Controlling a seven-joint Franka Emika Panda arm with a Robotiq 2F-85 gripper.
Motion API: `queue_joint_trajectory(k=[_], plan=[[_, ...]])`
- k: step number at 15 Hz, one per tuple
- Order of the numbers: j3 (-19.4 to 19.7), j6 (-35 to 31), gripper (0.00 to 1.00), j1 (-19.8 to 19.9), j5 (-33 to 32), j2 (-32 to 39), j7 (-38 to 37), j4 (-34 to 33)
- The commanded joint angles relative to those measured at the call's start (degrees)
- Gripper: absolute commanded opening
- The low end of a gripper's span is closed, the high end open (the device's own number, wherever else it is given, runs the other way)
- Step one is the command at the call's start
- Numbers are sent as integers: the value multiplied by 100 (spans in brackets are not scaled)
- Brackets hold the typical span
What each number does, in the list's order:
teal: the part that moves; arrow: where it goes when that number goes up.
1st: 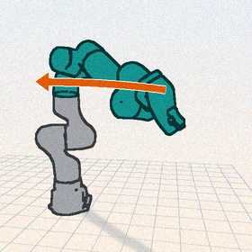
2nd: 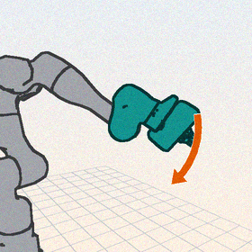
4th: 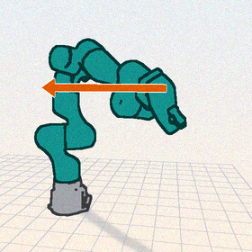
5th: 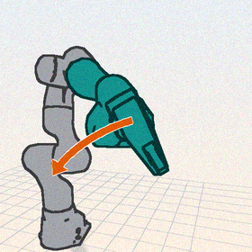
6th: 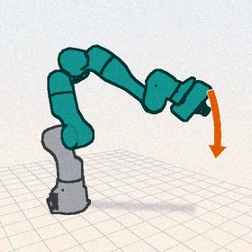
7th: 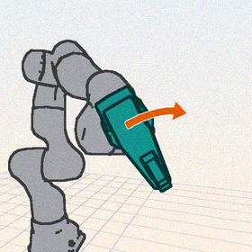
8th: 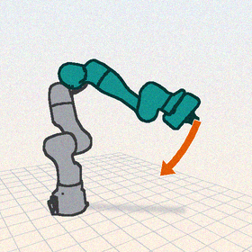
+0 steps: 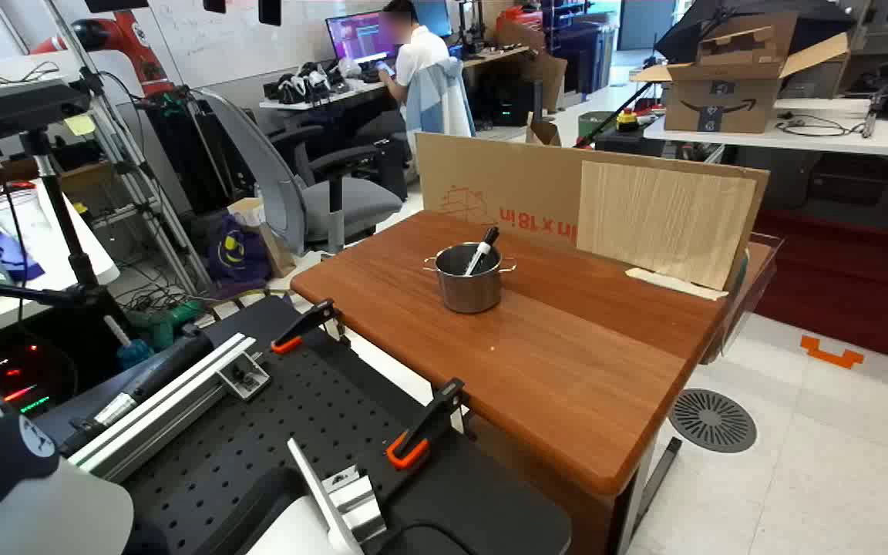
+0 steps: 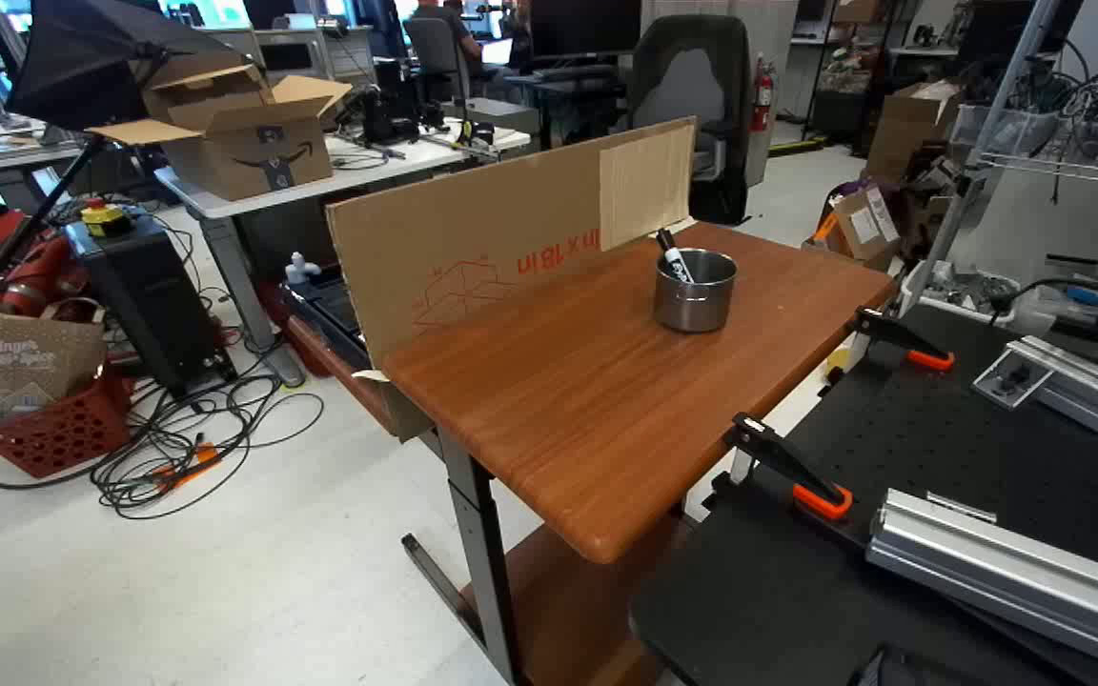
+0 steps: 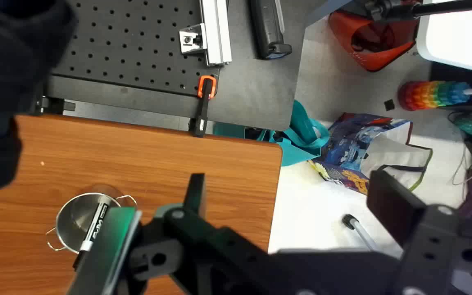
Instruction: Remove the marker from the pot and put it on the table
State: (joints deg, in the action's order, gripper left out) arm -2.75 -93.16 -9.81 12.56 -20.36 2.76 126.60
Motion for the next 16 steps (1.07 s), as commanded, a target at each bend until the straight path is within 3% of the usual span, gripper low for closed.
queue_joint_trajectory(k=[1, 9, 16], plan=[[-100, 14, 100, 117, 28, 1, 30, -20], [-40, -232, 100, 239, -3, -26, 56, 222], [84, -1425, 100, 676, -512, 90, 49, 1197]])
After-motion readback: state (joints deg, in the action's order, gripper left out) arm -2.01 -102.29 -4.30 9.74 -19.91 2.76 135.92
